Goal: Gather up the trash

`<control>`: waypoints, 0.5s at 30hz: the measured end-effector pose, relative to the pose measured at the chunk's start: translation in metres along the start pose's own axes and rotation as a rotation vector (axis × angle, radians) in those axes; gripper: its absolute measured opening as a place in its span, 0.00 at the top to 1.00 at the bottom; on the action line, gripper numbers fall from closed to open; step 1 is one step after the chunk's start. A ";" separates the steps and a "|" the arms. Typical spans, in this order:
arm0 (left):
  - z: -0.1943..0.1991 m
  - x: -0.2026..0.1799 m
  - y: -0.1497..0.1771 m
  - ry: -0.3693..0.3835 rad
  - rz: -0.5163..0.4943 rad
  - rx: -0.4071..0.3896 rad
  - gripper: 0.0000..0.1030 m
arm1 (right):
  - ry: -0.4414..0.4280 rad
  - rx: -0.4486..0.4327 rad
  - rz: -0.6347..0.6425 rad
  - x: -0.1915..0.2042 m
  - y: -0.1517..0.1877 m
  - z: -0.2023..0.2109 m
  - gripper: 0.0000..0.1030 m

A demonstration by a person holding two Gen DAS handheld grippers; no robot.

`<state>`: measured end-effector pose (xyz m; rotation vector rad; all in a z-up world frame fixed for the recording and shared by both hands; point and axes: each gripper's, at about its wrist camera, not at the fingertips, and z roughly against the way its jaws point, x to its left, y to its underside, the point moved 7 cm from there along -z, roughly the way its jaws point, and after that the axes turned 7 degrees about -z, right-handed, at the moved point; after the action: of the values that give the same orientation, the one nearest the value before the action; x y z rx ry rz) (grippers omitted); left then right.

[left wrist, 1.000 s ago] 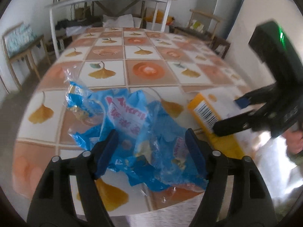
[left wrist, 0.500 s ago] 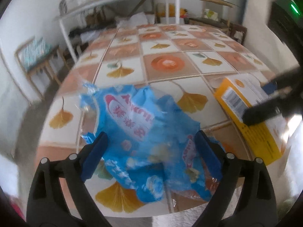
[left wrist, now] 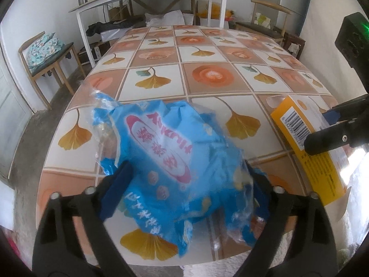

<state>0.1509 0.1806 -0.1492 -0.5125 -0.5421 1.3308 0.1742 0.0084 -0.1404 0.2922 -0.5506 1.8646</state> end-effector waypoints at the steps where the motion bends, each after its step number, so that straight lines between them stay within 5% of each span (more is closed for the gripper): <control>1: 0.001 0.000 0.000 -0.001 0.001 -0.001 0.29 | -0.009 0.002 -0.009 -0.001 0.000 0.001 0.26; 10: 0.002 0.003 -0.007 -0.012 0.017 0.007 0.79 | -0.054 -0.018 -0.051 -0.003 -0.003 0.010 0.26; 15: 0.006 0.003 -0.012 0.008 0.053 0.008 0.92 | -0.094 -0.062 -0.074 -0.006 -0.004 0.027 0.27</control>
<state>0.1570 0.1822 -0.1368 -0.5288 -0.5198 1.3803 0.1785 -0.0086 -0.1186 0.3563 -0.6519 1.7658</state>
